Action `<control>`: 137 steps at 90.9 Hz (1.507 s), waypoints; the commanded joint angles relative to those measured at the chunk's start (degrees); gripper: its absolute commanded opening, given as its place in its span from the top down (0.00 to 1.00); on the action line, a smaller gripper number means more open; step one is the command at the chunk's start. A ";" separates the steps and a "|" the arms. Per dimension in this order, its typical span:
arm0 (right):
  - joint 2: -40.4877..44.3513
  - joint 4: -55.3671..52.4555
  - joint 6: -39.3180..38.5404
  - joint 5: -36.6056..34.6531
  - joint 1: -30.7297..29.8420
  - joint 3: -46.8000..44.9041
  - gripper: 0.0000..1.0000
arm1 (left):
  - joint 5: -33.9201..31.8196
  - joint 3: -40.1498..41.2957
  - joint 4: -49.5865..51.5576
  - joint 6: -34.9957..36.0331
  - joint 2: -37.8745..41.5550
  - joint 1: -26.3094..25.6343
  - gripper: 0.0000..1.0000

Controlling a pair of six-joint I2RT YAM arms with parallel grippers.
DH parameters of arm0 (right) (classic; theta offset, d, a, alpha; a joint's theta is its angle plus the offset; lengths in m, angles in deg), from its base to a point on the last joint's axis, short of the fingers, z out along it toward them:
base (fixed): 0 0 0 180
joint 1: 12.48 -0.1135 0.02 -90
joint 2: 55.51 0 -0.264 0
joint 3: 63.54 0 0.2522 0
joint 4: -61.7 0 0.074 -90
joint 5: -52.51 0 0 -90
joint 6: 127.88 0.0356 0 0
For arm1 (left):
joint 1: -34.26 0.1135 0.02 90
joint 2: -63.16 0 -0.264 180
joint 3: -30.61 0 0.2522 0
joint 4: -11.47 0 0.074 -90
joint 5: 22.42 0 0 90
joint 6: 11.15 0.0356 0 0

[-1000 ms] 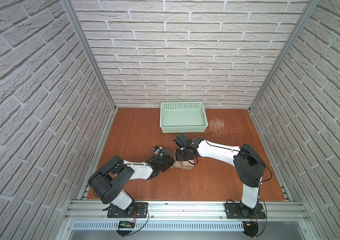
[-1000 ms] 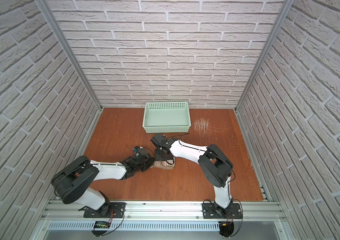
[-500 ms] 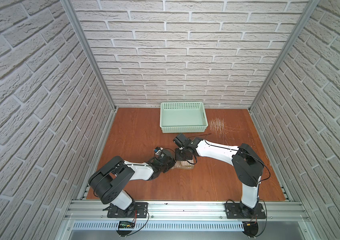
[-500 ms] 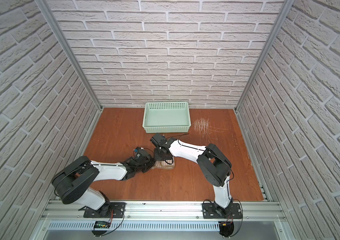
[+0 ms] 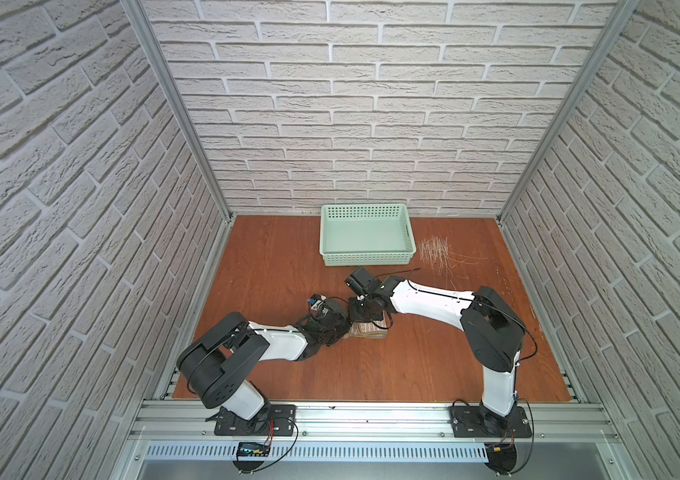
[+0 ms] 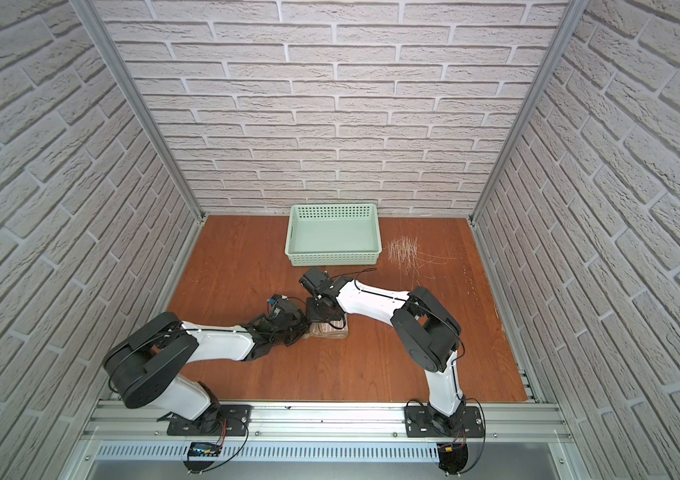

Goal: Fold the square dishcloth
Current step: Fold the cleaning item at the center of the board.

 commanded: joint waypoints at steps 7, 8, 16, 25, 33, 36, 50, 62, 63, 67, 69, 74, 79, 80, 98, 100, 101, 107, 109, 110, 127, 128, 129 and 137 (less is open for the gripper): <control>-0.88 1.71 0.79 1.01 -0.72 1.14 0.97 | -0.19 1.41 3.30 0.09 -0.72 -0.50 0.88; -0.88 1.82 0.79 1.09 -0.72 1.12 0.97 | -0.15 1.41 3.26 0.09 -0.71 -0.51 0.88; -0.57 2.63 0.77 1.51 -0.68 0.90 0.97 | -0.27 1.46 3.25 0.09 -0.63 -0.54 0.88; -0.04 3.23 0.58 1.32 -0.72 0.60 0.97 | -0.36 1.49 3.39 0.14 -0.51 -0.63 0.88; 0.08 3.67 0.53 1.34 -0.70 0.62 0.97 | -0.35 1.41 3.32 0.09 -0.61 -0.62 0.88; -0.04 3.68 0.54 1.30 -0.66 0.66 0.97 | -0.36 1.41 3.36 0.09 -0.61 -0.65 0.88; -0.98 3.99 0.57 1.24 -0.65 0.85 0.97 | -0.37 1.41 3.47 0.09 -0.61 -0.63 0.88; -1.50 4.85 0.52 1.71 -0.60 0.80 0.97 | -0.49 1.41 3.42 -0.05 -0.57 -0.73 0.89; -1.50 4.88 0.57 1.75 -0.62 0.82 0.97 | -0.52 1.41 3.46 -0.11 -0.55 -0.71 0.89; -1.49 5.00 0.61 1.86 -0.69 0.82 0.97 | -0.62 1.41 3.48 -0.12 -0.53 -0.74 0.89; -2.86 5.07 0.61 1.87 -0.67 0.84 0.97 | -0.63 1.38 3.49 -0.12 -0.48 -0.74 0.89; -3.53 5.09 0.68 1.84 -0.66 0.78 0.97 | -0.64 1.41 3.51 -0.07 -0.48 -0.77 0.89; -3.67 5.28 0.77 2.00 -0.72 0.69 0.97 | -0.77 1.33 3.57 -0.02 -0.52 -0.77 0.89; -3.69 5.27 0.78 2.02 -0.72 0.68 0.97 | -0.79 1.32 3.58 -0.01 -0.52 -0.77 0.89; -4.30 5.79 1.45 3.20 -0.72 0.40 0.97 | -0.97 1.14 3.74 0.00 -0.70 -0.89 0.89; -4.33 5.79 1.48 3.30 -0.72 0.38 0.97 | -1.02 1.14 3.75 0.05 -0.66 -0.87 0.89; -4.41 5.84 1.44 3.38 -0.72 0.39 0.97 | -1.05 1.14 3.80 0.07 -0.63 -0.87 0.89; -4.40 5.88 1.49 3.77 -0.72 0.40 0.96 | -1.18 1.02 4.06 0.05 -0.48 -0.86 0.89; -4.36 5.88 1.51 3.84 -0.72 0.44 0.95 | -1.16 1.05 4.14 0.01 -0.40 -0.91 0.89; -4.34 5.88 1.51 3.87 -0.72 0.47 0.95 | -1.20 1.05 4.21 0.05 -0.38 -0.93 0.89; -2.66 5.24 0.86 3.49 -0.68 0.66 0.84 | -1.58 0.79 4.78 0.33 0.30 -0.96 0.89; -2.52 5.16 0.83 3.43 -0.70 0.66 0.83 | -1.63 0.79 4.79 0.34 0.33 -0.96 0.89; -2.45 5.08 0.76 3.40 -0.71 0.62 0.83 | -1.66 0.75 4.89 0.35 0.39 -0.95 0.89; -0.32 4.55 0.19 2.53 -0.72 0.72 0.80 | -1.83 0.48 5.12 0.51 0.57 -1.10 0.89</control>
